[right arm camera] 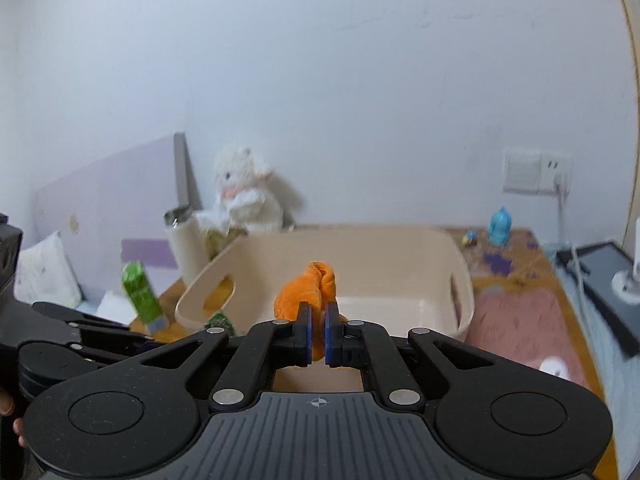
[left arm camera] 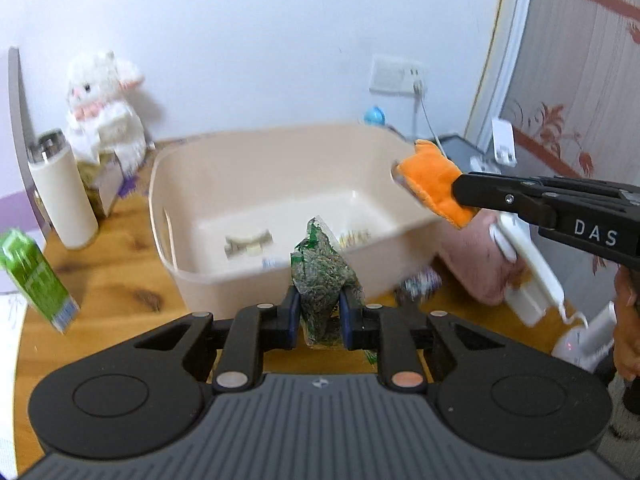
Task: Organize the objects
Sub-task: 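Drop the seaweed bag into the basket with left tool while right tool drops the orange plush there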
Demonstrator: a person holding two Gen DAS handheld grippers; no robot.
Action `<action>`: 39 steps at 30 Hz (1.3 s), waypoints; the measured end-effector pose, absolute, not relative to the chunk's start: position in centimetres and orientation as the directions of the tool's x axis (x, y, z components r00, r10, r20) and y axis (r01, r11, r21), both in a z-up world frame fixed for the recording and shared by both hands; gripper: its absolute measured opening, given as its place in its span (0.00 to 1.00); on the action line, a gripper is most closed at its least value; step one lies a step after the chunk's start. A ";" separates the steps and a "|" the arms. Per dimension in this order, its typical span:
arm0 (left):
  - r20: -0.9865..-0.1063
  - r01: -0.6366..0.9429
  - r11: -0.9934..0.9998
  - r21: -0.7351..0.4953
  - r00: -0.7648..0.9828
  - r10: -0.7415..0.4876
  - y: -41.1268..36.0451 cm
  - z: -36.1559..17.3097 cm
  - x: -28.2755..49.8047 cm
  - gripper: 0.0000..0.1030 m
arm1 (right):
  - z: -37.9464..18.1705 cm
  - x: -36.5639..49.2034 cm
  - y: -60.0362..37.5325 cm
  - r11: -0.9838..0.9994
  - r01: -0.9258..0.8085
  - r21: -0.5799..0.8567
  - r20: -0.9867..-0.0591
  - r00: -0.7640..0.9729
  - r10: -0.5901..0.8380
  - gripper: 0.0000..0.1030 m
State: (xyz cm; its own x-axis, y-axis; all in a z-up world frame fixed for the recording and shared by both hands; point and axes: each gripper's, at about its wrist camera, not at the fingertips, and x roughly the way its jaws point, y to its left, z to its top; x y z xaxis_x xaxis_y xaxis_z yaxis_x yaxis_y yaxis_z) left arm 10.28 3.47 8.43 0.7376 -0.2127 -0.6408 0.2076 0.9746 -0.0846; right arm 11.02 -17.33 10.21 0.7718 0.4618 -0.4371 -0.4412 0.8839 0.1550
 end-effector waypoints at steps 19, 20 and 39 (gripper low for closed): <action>-0.709 0.028 0.999 -0.019 0.705 -0.033 1.7 5.3 22.2 0.20 | 6.1 20.7 -14.8 0.956 -0.279 0.085 -0.574 0.771 0.276 0.07; -0.711 0.034 0.999 -0.020 0.702 -0.038 1.7 5.0 22.3 0.21 | 6.0 20.8 -14.9 0.957 -0.280 0.080 -0.580 0.767 0.273 0.09; -0.615 0.033 0.999 -0.002 0.788 -0.028 -0.4 7.5 14.6 0.82 | 7.9 13.1 -18.3 0.971 -0.239 -0.020 -0.550 0.814 0.189 0.63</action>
